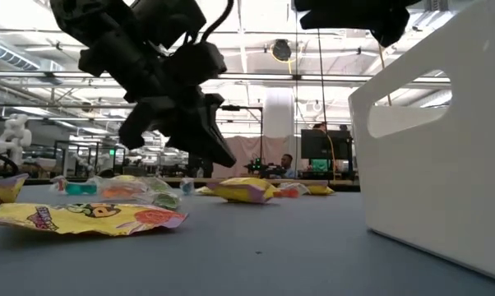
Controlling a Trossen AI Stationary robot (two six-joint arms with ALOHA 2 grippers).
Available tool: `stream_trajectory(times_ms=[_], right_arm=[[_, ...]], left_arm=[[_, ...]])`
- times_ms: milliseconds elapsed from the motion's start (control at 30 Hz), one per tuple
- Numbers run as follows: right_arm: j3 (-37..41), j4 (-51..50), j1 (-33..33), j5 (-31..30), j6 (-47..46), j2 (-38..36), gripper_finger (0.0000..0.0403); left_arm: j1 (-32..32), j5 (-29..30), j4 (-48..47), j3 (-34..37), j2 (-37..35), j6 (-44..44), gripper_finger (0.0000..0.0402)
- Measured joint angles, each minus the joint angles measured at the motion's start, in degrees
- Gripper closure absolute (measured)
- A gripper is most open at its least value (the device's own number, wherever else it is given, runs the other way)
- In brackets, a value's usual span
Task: Sort candy
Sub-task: Put the yellow candy into the white bin
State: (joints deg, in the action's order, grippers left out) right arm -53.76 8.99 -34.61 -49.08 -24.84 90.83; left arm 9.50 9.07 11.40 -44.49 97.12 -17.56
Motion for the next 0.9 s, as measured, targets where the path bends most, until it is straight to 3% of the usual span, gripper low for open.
stream_trajectory(times_ms=[67, 233, 467, 633, 900], right_arm=[[0.0, -0.11, 0.0, 0.0, -0.39, 0.02, 0.0271], [0.0, -0.04, 0.0, -0.04, -1.24, 0.02, 0.0271], [0.0, -0.1, 0.01, -0.04, -1.44, 0.02, 0.0271], [0.0, -0.26, 0.02, -0.06, -1.05, 0.0, 0.0271], [0.0, -0.21, 0.03, 0.26, -1.46, -0.02, 0.0271]], left_arm=[[-0.09, 2.5, -0.79, 0.0, 0.0, 2.38, 0.0382], [0.13, 2.53, 0.52, -0.04, 1.05, 3.21, 0.0313], [0.13, 7.53, 3.56, -0.09, 5.76, -2.59, 0.0221], [-0.11, 8.07, 3.12, -0.09, 7.17, -2.82, 0.0205], [0.13, 7.9, 3.78, -0.05, 6.84, -2.7, 0.0214]])
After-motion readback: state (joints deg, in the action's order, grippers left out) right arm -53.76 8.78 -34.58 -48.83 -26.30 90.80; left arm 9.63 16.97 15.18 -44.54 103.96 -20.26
